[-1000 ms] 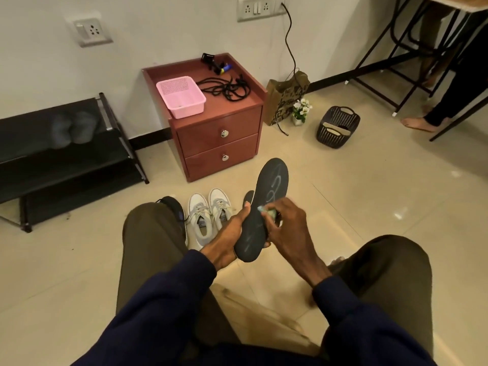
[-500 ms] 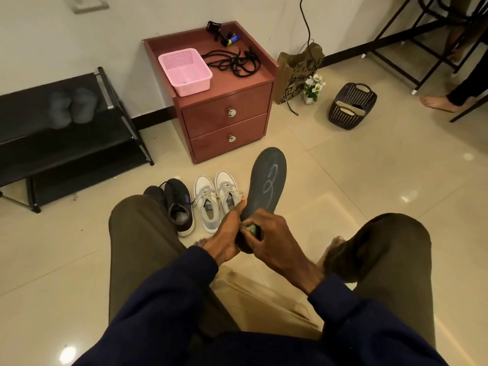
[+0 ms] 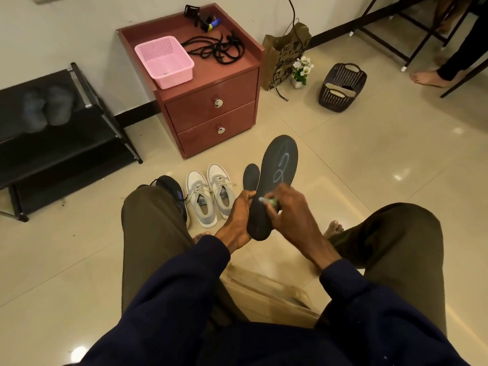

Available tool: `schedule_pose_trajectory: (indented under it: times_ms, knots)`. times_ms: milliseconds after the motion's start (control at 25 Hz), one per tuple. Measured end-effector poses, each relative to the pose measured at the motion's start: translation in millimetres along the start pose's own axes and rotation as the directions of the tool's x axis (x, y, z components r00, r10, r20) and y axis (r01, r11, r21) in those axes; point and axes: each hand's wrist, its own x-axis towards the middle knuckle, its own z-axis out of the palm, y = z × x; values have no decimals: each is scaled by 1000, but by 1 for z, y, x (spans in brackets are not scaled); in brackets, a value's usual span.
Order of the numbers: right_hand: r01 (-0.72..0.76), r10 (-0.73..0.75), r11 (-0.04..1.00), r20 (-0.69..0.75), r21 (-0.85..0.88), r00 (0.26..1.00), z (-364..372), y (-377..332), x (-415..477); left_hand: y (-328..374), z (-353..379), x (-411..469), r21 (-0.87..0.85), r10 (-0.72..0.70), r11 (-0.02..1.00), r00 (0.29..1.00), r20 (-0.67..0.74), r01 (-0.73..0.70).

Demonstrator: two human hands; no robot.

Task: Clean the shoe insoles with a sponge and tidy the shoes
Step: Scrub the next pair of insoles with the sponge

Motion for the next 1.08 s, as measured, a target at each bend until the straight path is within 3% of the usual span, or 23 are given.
schedule_pose_trajectory:
  times_ms: [120, 240, 320, 440, 520, 680, 760, 880, 960, 1080]
  knots:
    - [-164, 166, 986, -111, 26, 980, -11, 23, 1, -6, 6, 2, -8, -51, 999, 994, 96, 52]
    - [-7, -1, 994, 82, 107, 997, -6, -7, -27, -6, 5, 4, -84, -26, 996, 997, 75, 32]
    - [63, -70, 996, 112, 70, 991, -3, -6, -25, -5, 5, 4, -83, -26, 996, 998, 66, 31]
    - [-142, 142, 990, -100, 2, 985, -13, 26, -1, -8, 6, 2, -28, -85, 996, 992, 91, 88]
    - [-185, 189, 982, -127, 42, 974, -14, 30, -4, -9, 4, 1, 42, -93, 995, 991, 93, 90]
    - [13, -34, 988, 136, 156, 990, -5, -6, -26, -6, 7, -1, -23, -51, 998, 998, 46, 52]
    - [21, -27, 996, 70, 83, 997, -6, 6, -15, -5, 5, 0, -49, -52, 997, 997, 65, 55]
    - [-98, 96, 995, -135, -6, 986, -14, 28, -4, -6, 8, -1, -22, -84, 996, 989, 120, 87]
    - [-36, 39, 998, -79, 44, 996, -8, 18, -15, -6, 9, -2, -78, -67, 994, 992, 108, 76]
    - [109, -126, 985, 125, 137, 984, 2, -8, -32, -2, 6, 1, -109, -40, 993, 993, 114, 53]
